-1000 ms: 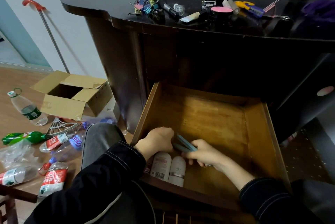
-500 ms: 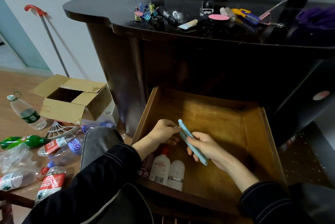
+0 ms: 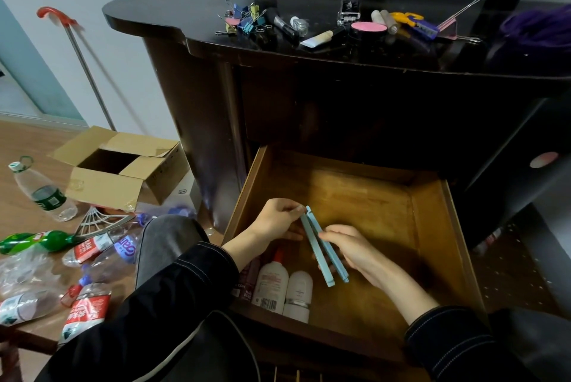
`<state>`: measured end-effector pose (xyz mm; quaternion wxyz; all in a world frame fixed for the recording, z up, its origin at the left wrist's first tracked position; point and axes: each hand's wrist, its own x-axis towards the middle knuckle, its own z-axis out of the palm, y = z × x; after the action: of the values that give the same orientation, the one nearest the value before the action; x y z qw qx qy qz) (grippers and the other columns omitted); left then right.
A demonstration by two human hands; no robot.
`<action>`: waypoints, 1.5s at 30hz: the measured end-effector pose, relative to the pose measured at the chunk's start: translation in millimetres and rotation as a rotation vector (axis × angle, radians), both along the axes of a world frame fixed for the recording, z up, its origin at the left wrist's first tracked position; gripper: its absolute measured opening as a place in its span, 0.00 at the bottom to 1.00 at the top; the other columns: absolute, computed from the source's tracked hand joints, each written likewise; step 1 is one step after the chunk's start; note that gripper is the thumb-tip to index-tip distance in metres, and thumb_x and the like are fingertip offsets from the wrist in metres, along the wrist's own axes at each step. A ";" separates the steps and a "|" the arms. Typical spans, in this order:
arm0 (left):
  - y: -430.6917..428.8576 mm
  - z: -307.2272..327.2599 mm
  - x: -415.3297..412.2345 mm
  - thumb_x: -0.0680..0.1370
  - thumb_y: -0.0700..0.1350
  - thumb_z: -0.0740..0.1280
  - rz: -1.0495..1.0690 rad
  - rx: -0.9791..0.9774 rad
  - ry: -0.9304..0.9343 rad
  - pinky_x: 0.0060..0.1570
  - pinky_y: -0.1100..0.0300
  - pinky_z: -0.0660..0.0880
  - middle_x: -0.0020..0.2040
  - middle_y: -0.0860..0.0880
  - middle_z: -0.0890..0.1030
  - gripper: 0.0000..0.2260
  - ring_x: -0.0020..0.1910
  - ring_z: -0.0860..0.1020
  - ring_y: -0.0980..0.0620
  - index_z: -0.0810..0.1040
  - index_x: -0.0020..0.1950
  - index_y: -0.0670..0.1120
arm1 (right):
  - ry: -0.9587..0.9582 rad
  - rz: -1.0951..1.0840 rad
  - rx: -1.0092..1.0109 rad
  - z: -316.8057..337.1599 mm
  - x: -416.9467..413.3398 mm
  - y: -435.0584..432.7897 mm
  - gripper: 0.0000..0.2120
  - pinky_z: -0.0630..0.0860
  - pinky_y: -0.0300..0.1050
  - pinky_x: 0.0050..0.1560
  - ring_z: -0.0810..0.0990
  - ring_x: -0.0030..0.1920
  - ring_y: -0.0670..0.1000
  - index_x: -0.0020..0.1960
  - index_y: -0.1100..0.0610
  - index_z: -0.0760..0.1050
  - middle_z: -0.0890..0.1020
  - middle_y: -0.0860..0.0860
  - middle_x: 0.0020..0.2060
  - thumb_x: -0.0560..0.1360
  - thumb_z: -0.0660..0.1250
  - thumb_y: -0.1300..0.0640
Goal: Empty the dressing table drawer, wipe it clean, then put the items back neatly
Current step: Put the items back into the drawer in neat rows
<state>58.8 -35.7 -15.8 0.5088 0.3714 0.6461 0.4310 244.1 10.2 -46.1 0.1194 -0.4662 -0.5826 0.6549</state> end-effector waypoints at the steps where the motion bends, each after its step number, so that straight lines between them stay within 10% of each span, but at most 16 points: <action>1: 0.0 0.2 -0.1 0.84 0.42 0.63 -0.001 -0.001 0.005 0.40 0.56 0.83 0.51 0.40 0.81 0.11 0.40 0.84 0.52 0.78 0.61 0.37 | -0.005 -0.007 0.010 1.0 -0.2 -0.8 0.11 0.85 0.50 0.44 0.88 0.45 0.55 0.52 0.57 0.82 0.87 0.54 0.43 0.82 0.65 0.52; 13: 0.2 -3.8 5.2 0.84 0.42 0.63 -0.054 0.011 0.102 0.37 0.59 0.82 0.50 0.40 0.79 0.10 0.40 0.83 0.49 0.81 0.57 0.39 | -0.240 -0.055 0.314 14.0 21.3 4.3 0.03 0.79 0.37 0.36 0.84 0.41 0.47 0.47 0.51 0.81 0.85 0.49 0.42 0.76 0.73 0.53; 22: 33.3 -7.9 75.0 0.84 0.40 0.62 -0.319 -0.046 0.145 0.39 0.55 0.84 0.50 0.40 0.81 0.11 0.39 0.84 0.46 0.79 0.60 0.36 | -0.938 0.227 0.567 23.3 90.9 15.7 0.42 0.82 0.45 0.37 0.83 0.42 0.52 0.81 0.46 0.50 0.78 0.55 0.57 0.77 0.72 0.61; 34: 35.0 -31.5 90.9 0.84 0.40 0.61 -0.433 0.040 0.186 0.41 0.49 0.84 0.49 0.38 0.83 0.10 0.42 0.84 0.41 0.81 0.57 0.38 | -1.371 0.539 0.790 9.9 96.1 6.2 0.17 0.72 0.50 0.43 0.83 0.52 0.61 0.65 0.61 0.70 0.82 0.58 0.56 0.78 0.63 0.70; 45: 33.8 -35.3 91.9 0.84 0.40 0.62 -0.452 0.039 0.208 0.38 0.54 0.84 0.45 0.42 0.83 0.10 0.41 0.85 0.43 0.82 0.57 0.39 | -1.571 0.720 0.820 11.1 92.0 -3.8 0.19 0.76 0.51 0.51 0.80 0.57 0.60 0.65 0.60 0.76 0.71 0.61 0.66 0.76 0.67 0.70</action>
<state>150.8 -1.9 -51.2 0.5156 0.5585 0.5873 0.2780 336.1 6.4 -35.0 -0.3602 -0.4873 -0.7889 -0.1026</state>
